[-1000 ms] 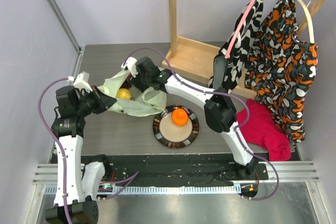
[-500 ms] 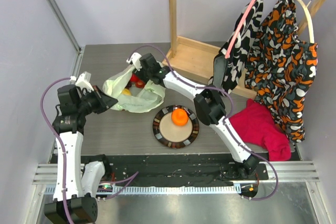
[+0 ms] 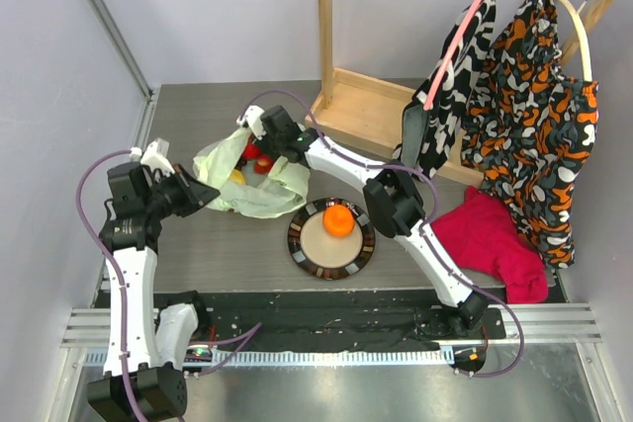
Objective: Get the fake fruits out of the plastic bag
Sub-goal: Adjust the fake fruit in the plastic bag.
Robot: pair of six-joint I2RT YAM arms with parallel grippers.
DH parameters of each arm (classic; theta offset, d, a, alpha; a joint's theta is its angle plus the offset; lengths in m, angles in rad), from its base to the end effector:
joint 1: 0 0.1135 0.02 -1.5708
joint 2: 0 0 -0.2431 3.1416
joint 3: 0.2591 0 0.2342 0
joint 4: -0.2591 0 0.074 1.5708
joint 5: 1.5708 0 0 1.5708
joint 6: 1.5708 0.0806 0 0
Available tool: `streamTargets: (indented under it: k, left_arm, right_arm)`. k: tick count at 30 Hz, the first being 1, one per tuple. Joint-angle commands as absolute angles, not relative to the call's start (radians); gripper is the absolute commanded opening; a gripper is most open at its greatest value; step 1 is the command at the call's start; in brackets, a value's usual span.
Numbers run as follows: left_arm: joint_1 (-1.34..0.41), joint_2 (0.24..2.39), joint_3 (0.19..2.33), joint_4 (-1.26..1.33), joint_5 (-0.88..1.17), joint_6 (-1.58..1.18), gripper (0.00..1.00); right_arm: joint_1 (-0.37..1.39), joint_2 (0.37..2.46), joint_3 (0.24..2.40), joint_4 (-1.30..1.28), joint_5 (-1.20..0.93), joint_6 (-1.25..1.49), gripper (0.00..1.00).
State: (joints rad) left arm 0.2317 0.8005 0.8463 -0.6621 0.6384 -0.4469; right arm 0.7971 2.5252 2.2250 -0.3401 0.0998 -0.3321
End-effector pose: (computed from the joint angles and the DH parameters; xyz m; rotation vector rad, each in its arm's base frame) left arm 0.1933 -0.0037 0.2781 -0.3656 2.1297 -0.8182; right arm 0.4083 0.4064 0.1523 -1.1361 1.8972 0.1483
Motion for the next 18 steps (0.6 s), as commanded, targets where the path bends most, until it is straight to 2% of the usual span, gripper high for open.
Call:
streamTargets:
  k: [1,3,7,13,18]
  left_arm:
    - [0.242,0.798,0.848,-0.604,0.658,-0.468,0.03]
    - [0.242,0.796,0.847,-0.591,0.66,-0.472,0.03]
    - [0.241,0.808,0.841,-0.552,0.673,-0.506,0.04]
    - [0.236,0.851,0.862,-0.454,0.678,-0.552,0.04]
    - [0.235,0.925,0.922,-0.408,0.681,-0.565,0.04]
  right_arm:
    - [0.811,2.441,2.213,-0.446,0.026,-0.327,0.25]
    - [0.811,2.404,2.246,-0.465,-0.059,-0.305,0.18]
    - [0.815,2.286,2.267,-0.521,-0.263,-0.265,0.13]
    - [0.831,2.079,2.148,-0.549,-0.556,-0.249,0.13]
    - [0.845,2.019,2.117,-0.546,-0.635,-0.201,0.12]
